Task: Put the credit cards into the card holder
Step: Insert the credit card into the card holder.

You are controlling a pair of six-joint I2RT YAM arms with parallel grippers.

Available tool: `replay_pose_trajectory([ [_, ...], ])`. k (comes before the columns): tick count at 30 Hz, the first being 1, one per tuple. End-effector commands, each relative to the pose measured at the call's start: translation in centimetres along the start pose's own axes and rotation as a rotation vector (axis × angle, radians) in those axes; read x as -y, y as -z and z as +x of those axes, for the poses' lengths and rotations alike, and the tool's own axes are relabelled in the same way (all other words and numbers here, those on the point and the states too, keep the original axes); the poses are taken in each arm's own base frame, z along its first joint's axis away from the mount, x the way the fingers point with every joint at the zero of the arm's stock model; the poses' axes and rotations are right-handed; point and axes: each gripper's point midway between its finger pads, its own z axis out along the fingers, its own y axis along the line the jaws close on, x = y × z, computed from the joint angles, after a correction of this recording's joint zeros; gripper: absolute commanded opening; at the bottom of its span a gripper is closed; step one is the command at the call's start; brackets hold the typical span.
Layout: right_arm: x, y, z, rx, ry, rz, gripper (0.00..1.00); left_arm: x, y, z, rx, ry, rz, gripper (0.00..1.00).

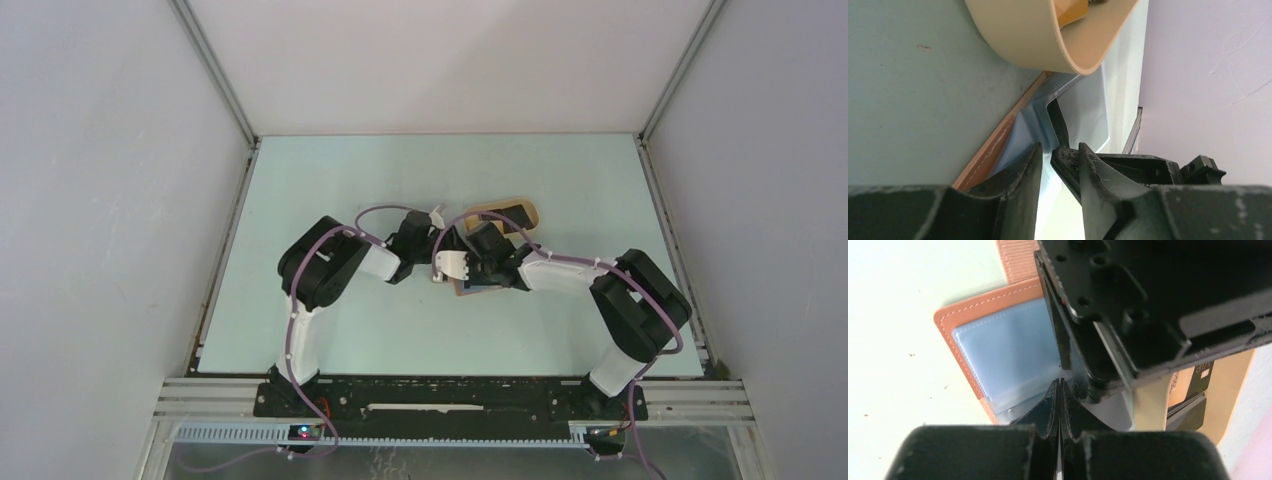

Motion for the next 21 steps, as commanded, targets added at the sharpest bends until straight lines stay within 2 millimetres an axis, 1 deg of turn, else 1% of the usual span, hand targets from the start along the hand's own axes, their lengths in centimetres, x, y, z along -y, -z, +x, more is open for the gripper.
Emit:
replay_pose_trajectory([
  [1, 1.7, 1.6, 1.8, -0.043, -0.066, 0.065, 0.01, -2.2, 0.5, 0.8, 0.02, -0.005, -0.066, 0.39],
  [5, 1.6, 1.9, 1.6, -0.027, -0.081, 0.056, 0.01, -1.1, 1.3, 0.0, 0.066, -0.021, -0.035, 0.39],
  [9, 1.4, 2.4, 1.1, 0.007, -0.104, 0.035, 0.01, -0.5, 2.2, -0.7, 0.1, -0.032, -0.031, 0.39],
  [18, 1.1, 4.9, -0.7, 0.151, -0.221, -0.082, 0.04, 0.7, 4.1, -1.3, 0.155, -0.087, -0.015, 0.38],
  [20, 1.3, 5.4, -1.0, 0.177, -0.247, -0.093, 0.04, 1.2, 4.8, -1.5, 0.175, -0.113, -0.013, 0.38],
  [21, 1.4, 5.7, -1.1, 0.191, -0.26, -0.099, 0.04, 1.8, 5.3, -1.6, 0.189, -0.132, -0.004, 0.38],
])
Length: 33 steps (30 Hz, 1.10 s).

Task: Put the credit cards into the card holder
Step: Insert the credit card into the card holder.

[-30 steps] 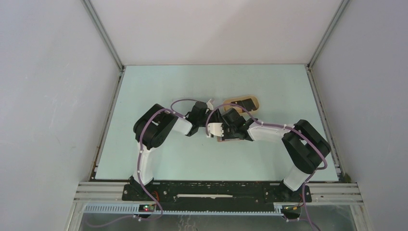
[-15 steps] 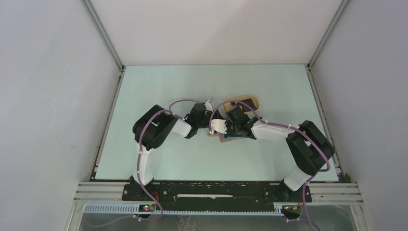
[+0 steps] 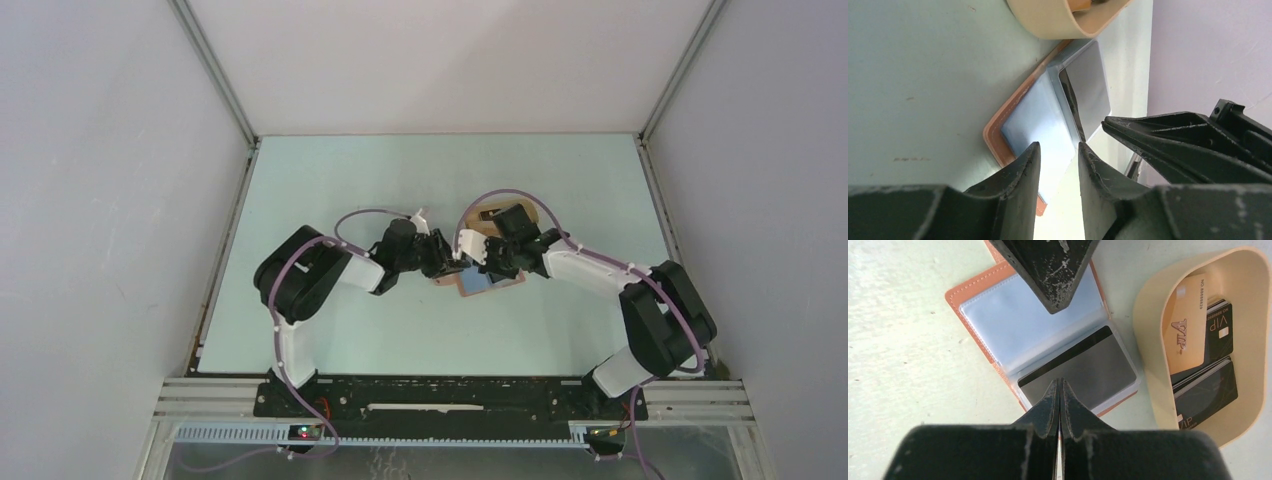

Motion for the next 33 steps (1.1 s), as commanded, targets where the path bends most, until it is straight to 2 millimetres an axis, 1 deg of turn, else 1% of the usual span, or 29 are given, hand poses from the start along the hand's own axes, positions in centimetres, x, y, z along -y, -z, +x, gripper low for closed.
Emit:
replay_pose_trajectory([
  [1, 0.4, 2.4, -2.9, 0.127, -0.07, -0.037, 0.04, 2.4, 2.3, -1.7, 0.088, -0.113, 0.039, 0.38],
  [8, 0.4, 4.5, -4.6, 0.222, -0.147, -0.081, 0.04, 4.3, 6.2, -1.5, 0.152, -0.259, 0.077, 0.38],
  [12, 0.7, 6.3, -6.0, 0.285, -0.179, -0.087, 0.06, 5.5, 8.7, -1.6, 0.204, -0.362, 0.081, 0.38],
  [16, 1.0, 8.5, -7.4, 0.349, -0.199, -0.077, 0.09, 6.4, 11.4, -2.5, 0.283, -0.468, 0.043, 0.38],
  [17, 1.1, 9.1, -7.7, 0.361, -0.198, -0.067, 0.1, 6.3, 12.0, -2.6, 0.294, -0.501, 0.023, 0.38],
  [20, 1.2, 10.7, -8.4, 0.392, -0.189, -0.035, 0.14, 7.3, 14.3, -3.4, 0.363, -0.588, 0.005, 0.39],
  [24, 1.6, 13.4, -9.3, 0.445, -0.183, 0.02, 0.21, 9.3, 18.1, -4.7, 0.487, -0.701, -0.014, 0.39],
  [26, 2.0, 14.8, -9.5, 0.478, -0.186, 0.046, 0.29, 10.3, 19.9, -5.3, 0.554, -0.746, -0.023, 0.4],
  [27, 2.2, 15.5, -9.6, 0.494, -0.192, 0.061, 0.35, 10.7, 20.7, -5.6, 0.583, -0.768, -0.028, 0.4],
  [28, 2.5, 16.3, -9.7, 0.516, -0.199, 0.077, 0.42, 11.0, 21.6, -5.9, 0.613, -0.785, -0.037, 0.43],
  [30, 3.1, 17.6, -9.5, 0.551, -0.233, 0.091, 0.63, 11.3, 23.1, -6.4, 0.669, -0.817, -0.062, 0.53],
  [32, 3.4, 18.5, -9.2, 0.589, -0.296, 0.073, 0.8, 11.3, 24.5, -7.1, 0.729, -0.842, -0.093, 0.66],
  [33, 3.7, 18.9, -9.0, 0.605, -0.332, 0.066, 0.91, 11.4, 25.0, -7.3, 0.755, -0.857, -0.103, 0.74],
])
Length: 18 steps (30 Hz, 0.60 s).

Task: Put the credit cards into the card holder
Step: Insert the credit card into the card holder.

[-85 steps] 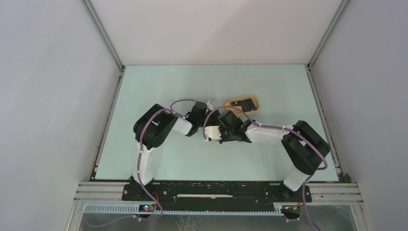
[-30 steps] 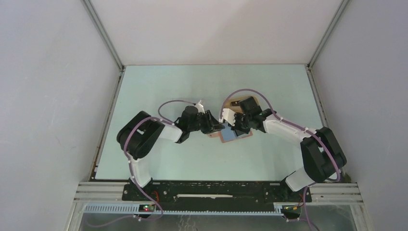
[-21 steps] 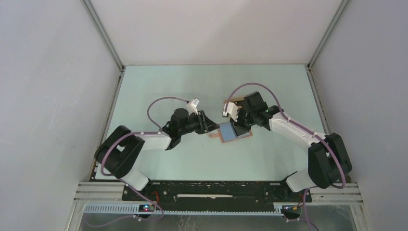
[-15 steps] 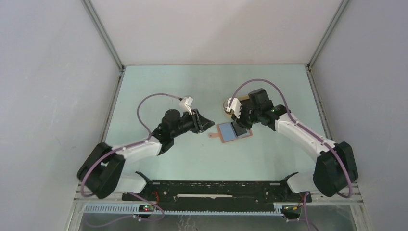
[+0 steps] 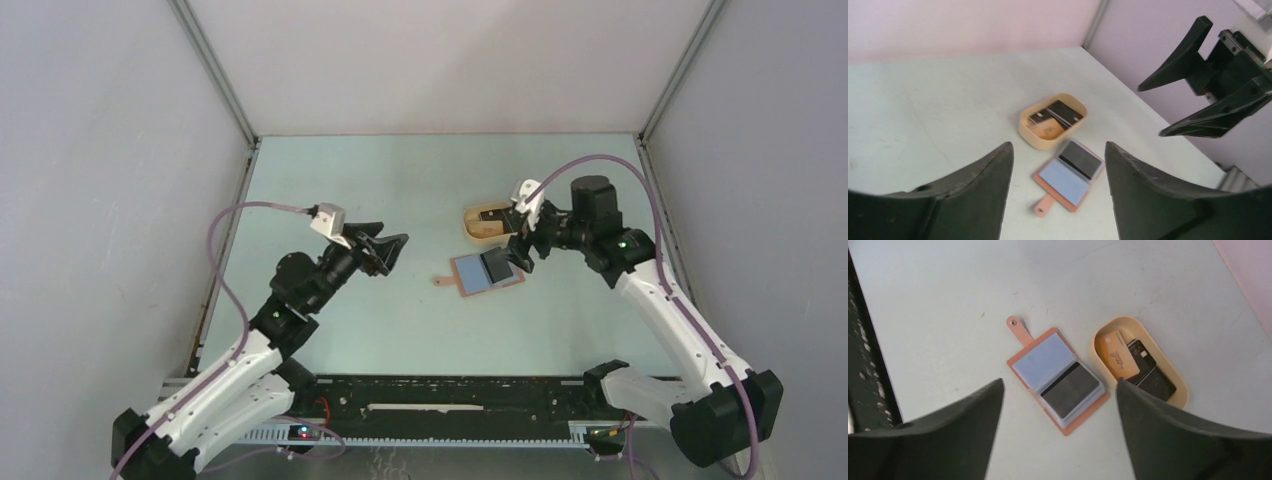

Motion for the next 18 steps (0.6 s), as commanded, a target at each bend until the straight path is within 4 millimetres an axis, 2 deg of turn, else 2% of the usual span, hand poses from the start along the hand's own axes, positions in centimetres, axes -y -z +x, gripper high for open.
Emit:
replay_pose_trajectory([
  [1, 1.0, 2.3, -2.4, 0.119, -0.135, -0.015, 0.98, -3.3, 1.7, -0.5, 0.05, -0.145, -0.148, 0.84],
  [2, 0.8, 2.5, -2.5, 0.142, -0.175, -0.052, 0.99, -3.7, 2.0, -0.8, 0.071, -0.149, -0.174, 0.94],
  [3, 1.0, 2.9, -2.4, 0.156, -0.212, -0.066, 1.0, -4.2, 2.2, -1.0, 0.089, -0.148, -0.199, 0.99],
  [6, 1.1, 3.2, -1.9, 0.173, -0.288, -0.108, 1.0, -5.1, 2.4, -0.7, 0.095, -0.128, -0.246, 1.0],
  [11, 1.4, 1.8, -0.3, 0.156, -0.388, -0.15, 1.0, -4.3, 1.5, 1.3, 0.055, -0.082, -0.174, 1.0],
  [18, 3.0, 0.8, 1.7, 0.104, -0.451, -0.097, 1.0, -5.9, 1.4, 2.7, 0.038, -0.028, -0.256, 1.0],
])
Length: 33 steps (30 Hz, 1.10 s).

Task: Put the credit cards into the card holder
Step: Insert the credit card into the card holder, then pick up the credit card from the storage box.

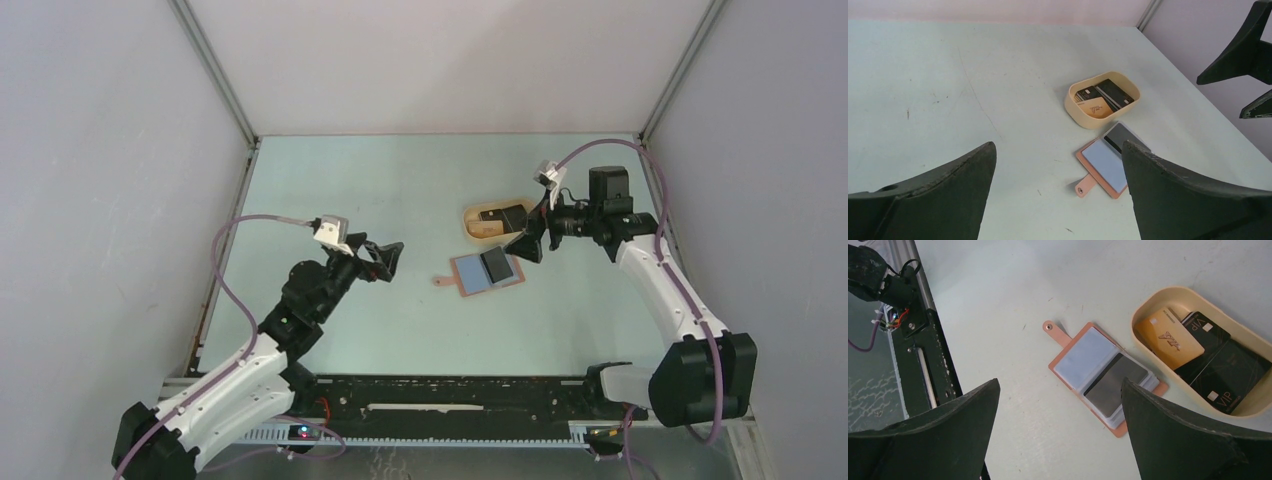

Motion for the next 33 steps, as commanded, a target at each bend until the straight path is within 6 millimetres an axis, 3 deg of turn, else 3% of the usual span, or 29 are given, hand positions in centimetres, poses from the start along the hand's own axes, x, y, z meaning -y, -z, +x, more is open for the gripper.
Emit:
replay_pose_trajectory([
  [1, 0.7, 0.3, -1.0, 0.029, -0.015, 0.024, 1.0, -0.8, -0.2, -0.1, 0.032, 0.059, -0.045, 1.0],
  [7, 3.6, 0.5, -0.4, 0.025, -0.088, 0.131, 1.0, -0.4, -1.2, 2.7, -0.047, 0.15, -0.032, 1.0],
  [18, 7.1, 0.1, -1.5, 0.004, -0.137, 0.192, 1.0, -1.1, -1.6, 3.8, -0.063, 0.212, -0.039, 1.0],
  [23, 9.6, -0.9, -2.5, -0.075, -0.158, 0.168, 0.96, -1.3, -1.7, 4.3, -0.07, 0.239, -0.036, 1.0],
  [25, 10.8, -1.4, -3.7, -0.094, -0.151, 0.166, 0.94, -1.3, -1.8, 4.4, -0.073, 0.244, -0.03, 1.0],
  [31, 14.6, -4.3, -2.4, -0.238, -0.185, 0.225, 0.89, -1.3, -1.9, 4.6, -0.084, 0.254, -0.025, 1.0],
  [33, 15.9, -5.1, -1.8, -0.277, -0.184, 0.263, 0.82, -1.3, -1.9, 4.5, -0.079, 0.256, -0.021, 1.0],
])
